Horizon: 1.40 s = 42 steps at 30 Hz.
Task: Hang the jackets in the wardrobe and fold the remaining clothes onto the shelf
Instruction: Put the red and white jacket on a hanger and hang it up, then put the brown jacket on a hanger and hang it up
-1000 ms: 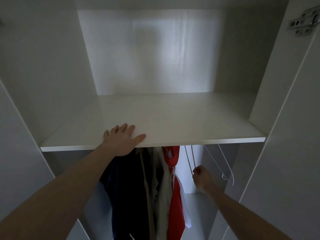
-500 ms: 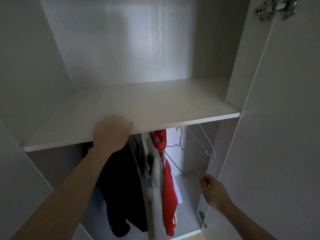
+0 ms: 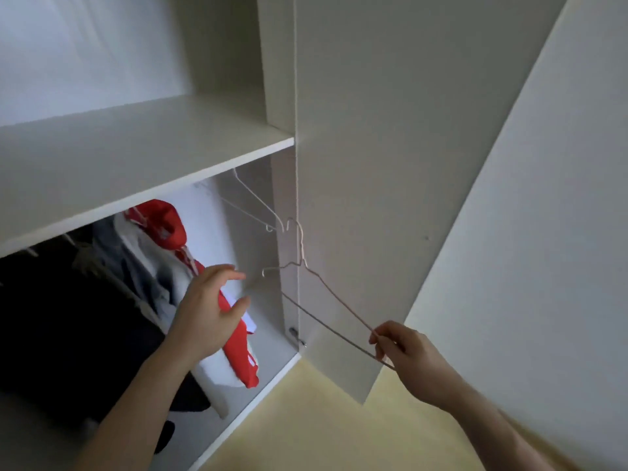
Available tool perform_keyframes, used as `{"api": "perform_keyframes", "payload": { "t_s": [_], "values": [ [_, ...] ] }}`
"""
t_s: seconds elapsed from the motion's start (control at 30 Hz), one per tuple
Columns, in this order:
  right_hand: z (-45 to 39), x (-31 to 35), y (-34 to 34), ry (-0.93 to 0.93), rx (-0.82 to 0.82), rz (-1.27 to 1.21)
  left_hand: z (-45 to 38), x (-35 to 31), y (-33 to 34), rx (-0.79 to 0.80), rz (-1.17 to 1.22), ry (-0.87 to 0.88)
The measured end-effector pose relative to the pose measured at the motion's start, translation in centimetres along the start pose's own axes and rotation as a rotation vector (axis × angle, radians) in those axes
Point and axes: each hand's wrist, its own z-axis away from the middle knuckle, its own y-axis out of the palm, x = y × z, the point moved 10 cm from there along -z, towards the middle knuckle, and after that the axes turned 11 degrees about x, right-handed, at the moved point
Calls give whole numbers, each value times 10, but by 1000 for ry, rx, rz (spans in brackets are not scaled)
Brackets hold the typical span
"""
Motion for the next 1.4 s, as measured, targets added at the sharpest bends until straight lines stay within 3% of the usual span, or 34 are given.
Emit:
{"api": "perform_keyframes", "payload": {
  "t_s": [0.23, 0.47, 0.83, 1.03, 1.23, 1.4],
  "values": [
    [164, -75, -58, 130, -182, 1, 31, -54, 155, 459, 3, -29],
    [365, -155, -91, 296, -432, -63, 62, -184, 257, 605, -72, 159],
    [681, -271, -91, 523, -729, -213, 234, -389, 413, 871, -30, 403],
    [845, -322, -66, 696, -966, -330, 310, -491, 500, 1147, 101, 436],
    [960, -372, -29, 888, -1128, -467, 381, -627, 588, 1260, 306, 515],
    [1028, -416, -23, 981, -1184, -534, 456, -720, 670, 1378, 331, 648]
  ]
}}
